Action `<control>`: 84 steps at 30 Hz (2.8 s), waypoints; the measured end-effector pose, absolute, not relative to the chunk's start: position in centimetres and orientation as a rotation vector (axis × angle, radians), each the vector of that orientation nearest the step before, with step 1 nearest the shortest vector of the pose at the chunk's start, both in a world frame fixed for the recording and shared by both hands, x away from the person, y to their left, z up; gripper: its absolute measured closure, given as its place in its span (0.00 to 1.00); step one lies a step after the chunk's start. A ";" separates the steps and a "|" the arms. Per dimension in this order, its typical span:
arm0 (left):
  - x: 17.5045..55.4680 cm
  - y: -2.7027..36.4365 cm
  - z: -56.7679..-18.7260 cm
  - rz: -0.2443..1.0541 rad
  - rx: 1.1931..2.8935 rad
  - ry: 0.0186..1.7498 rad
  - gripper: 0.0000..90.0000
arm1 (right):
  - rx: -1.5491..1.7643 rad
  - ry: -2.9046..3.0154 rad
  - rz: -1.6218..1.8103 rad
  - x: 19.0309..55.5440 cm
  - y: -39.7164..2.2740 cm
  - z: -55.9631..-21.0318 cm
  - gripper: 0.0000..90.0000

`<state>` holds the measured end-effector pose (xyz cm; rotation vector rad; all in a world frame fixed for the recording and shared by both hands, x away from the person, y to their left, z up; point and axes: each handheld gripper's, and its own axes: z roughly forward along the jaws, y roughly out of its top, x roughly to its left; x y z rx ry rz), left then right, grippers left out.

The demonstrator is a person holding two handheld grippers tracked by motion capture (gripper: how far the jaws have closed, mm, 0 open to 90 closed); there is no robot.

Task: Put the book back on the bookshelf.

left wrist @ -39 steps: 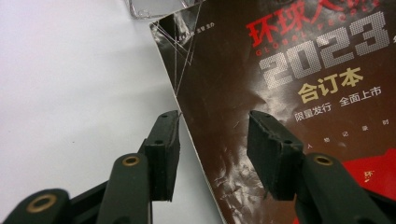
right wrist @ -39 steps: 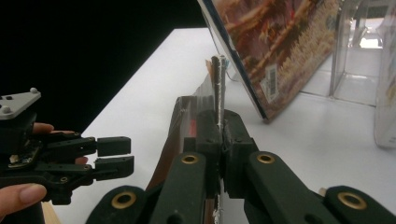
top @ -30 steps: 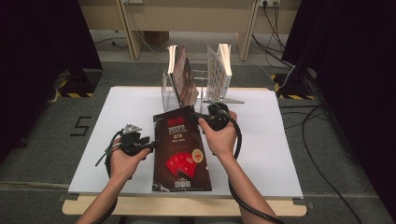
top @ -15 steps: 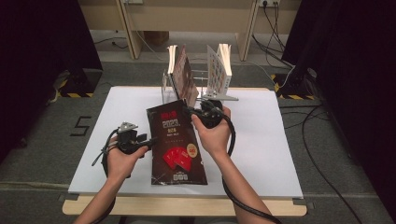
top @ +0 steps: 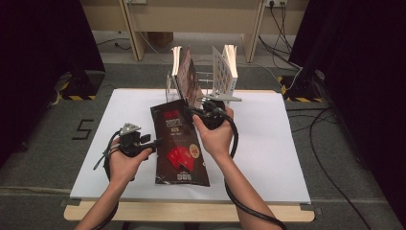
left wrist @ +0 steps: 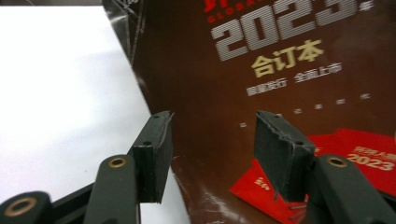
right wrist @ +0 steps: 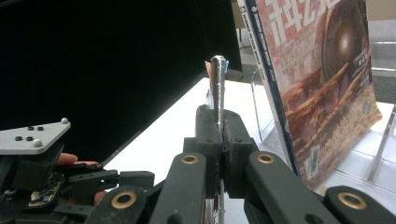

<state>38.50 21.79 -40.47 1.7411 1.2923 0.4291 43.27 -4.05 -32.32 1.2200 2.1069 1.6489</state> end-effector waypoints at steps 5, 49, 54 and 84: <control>38.4 21.6 -39.8 0.432 1.726 1.272 0.51 | 1.205 2.089 1.655 43.4 -3.6 -32.0 0.97; 38.6 19.1 -35.6 0.427 1.659 1.159 0.47 | 1.119 1.968 1.689 45.4 0.2 -30.4 0.97; 38.7 18.4 -34.8 0.424 1.639 1.140 0.47 | 1.110 1.956 1.699 45.3 0.3 -30.2 0.97; 40.3 13.8 -33.3 0.521 1.611 1.213 0.41 | 1.110 1.960 1.667 45.3 0.3 -30.4 0.97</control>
